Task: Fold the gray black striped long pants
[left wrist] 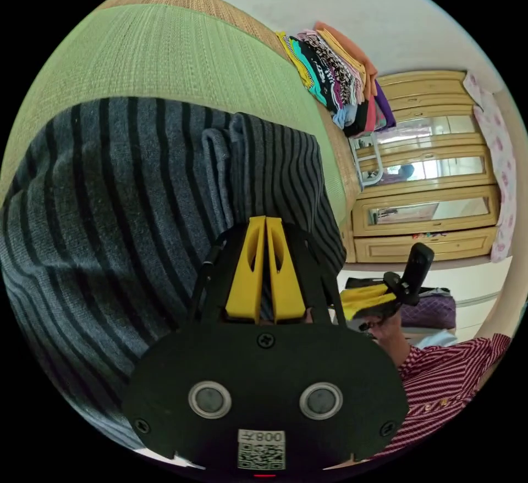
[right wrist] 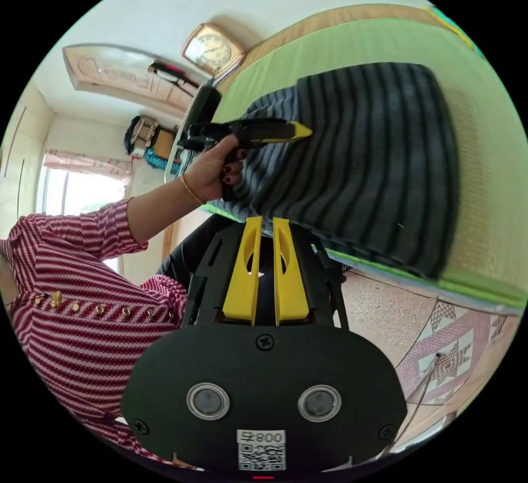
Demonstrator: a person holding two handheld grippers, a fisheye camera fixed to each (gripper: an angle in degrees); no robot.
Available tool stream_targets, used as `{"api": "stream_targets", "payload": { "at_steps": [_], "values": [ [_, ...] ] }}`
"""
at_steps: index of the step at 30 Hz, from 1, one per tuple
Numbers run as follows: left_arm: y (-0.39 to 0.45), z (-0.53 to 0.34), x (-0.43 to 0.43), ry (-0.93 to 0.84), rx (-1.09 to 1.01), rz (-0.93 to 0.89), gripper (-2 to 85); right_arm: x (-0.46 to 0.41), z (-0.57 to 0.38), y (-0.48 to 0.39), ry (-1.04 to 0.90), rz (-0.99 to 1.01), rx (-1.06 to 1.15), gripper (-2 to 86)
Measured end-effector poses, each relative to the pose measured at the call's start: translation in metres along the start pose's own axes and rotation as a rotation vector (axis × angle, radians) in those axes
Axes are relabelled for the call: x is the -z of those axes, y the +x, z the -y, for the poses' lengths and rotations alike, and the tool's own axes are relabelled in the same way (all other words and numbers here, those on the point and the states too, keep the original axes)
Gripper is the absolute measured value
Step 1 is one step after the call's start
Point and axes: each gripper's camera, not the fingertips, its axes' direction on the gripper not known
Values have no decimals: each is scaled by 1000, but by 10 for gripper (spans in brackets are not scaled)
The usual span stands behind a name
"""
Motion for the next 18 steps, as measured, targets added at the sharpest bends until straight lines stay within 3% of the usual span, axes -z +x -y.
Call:
{"api": "stream_targets", "payload": {
  "at_steps": [4, 9, 15, 18],
  "values": [
    [31, -23, -24, -11, -128, -91, 15, 71, -19, 51, 208, -73, -209, 83],
    [78, -52, -75, -94, -301, -97, 69, 109, -40, 109, 407, 71, -392, 118],
    [140, -86, -153, -231, -560, 88, 123, 95, -24, 144, 385, 289, -441, 136],
    [156, -108, -192, -290, -654, 260, 132, 102, -14, 137, 377, 265, -429, 137]
  ]
}}
